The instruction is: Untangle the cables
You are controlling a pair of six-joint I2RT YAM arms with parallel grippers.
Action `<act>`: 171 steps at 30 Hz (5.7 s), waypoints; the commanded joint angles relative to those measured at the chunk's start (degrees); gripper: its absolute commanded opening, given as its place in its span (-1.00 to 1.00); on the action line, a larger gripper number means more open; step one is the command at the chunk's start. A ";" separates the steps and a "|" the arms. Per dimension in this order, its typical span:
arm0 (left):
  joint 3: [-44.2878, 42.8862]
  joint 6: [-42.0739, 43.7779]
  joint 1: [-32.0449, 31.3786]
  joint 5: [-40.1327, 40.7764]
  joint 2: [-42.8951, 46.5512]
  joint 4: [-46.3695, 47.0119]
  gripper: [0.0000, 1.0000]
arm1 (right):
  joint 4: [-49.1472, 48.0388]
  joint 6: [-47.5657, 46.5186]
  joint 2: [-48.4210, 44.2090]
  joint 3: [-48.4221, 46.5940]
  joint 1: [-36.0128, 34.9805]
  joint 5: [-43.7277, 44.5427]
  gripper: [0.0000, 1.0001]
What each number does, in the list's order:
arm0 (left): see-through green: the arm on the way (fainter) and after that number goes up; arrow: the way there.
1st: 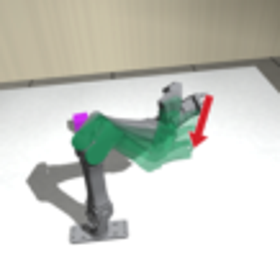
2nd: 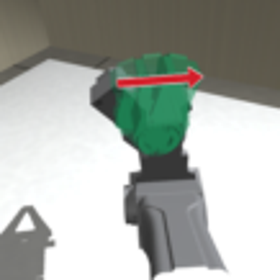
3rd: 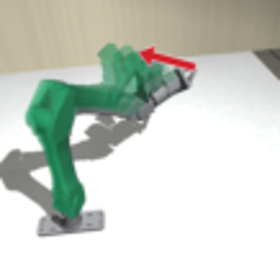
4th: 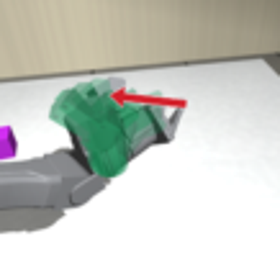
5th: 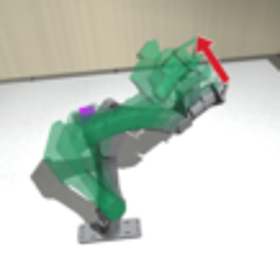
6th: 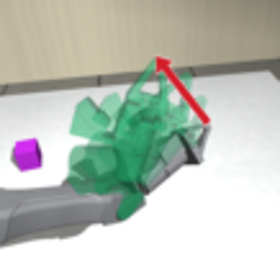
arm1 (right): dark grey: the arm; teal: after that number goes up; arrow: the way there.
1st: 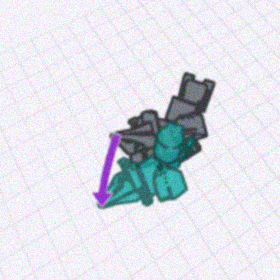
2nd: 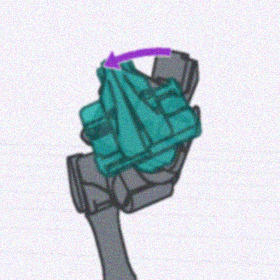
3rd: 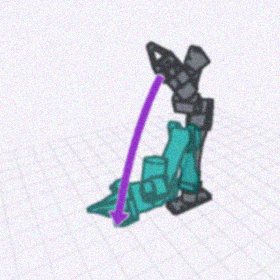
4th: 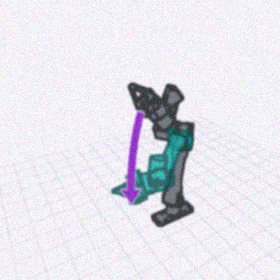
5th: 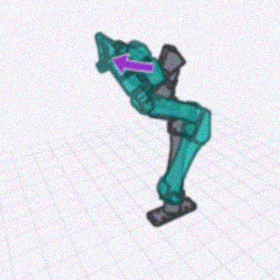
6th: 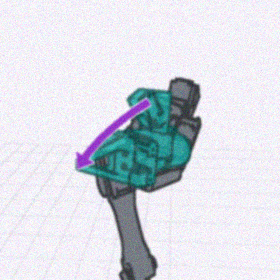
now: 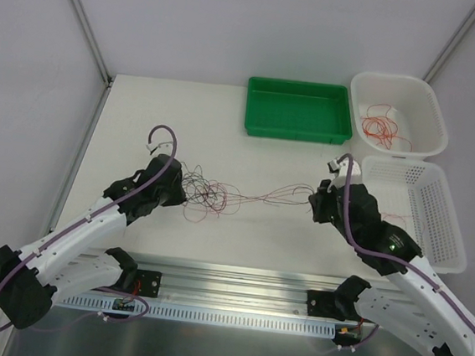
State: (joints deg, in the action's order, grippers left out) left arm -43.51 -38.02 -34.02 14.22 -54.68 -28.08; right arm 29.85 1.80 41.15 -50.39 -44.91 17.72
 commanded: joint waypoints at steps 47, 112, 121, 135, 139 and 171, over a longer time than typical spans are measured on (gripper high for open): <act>5.36 4.53 8.62 -17.65 5.81 -4.27 0.84 | -9.10 2.33 32.23 -3.92 -5.55 -9.20 0.27; 11.34 1.02 5.46 -12.28 -24.25 16.21 -1.00 | -36.35 16.57 73.73 -28.53 1.66 -21.06 -0.40; 14.15 0.14 5.46 -10.97 -20.12 16.03 -1.00 | -21.51 4.97 50.58 -26.16 2.54 -12.80 -0.99; 11.60 0.31 11.07 -8.77 -18.01 12.52 -1.00 | 13.30 -8.39 18.45 -42.77 10.01 -6.03 -0.99; 10.37 1.02 14.24 -9.21 -17.84 11.38 -1.00 | 16.73 -8.57 12.57 -43.48 10.36 -4.89 -0.99; -11.51 7.70 26.73 -4.11 -11.96 -2.33 -0.46 | 30.71 -10.78 1.22 -49.83 10.10 0.32 -0.99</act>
State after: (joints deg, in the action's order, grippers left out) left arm -52.82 -32.86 -7.44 10.48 -69.65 -27.70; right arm 58.57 -10.31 41.80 -105.23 -34.76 22.92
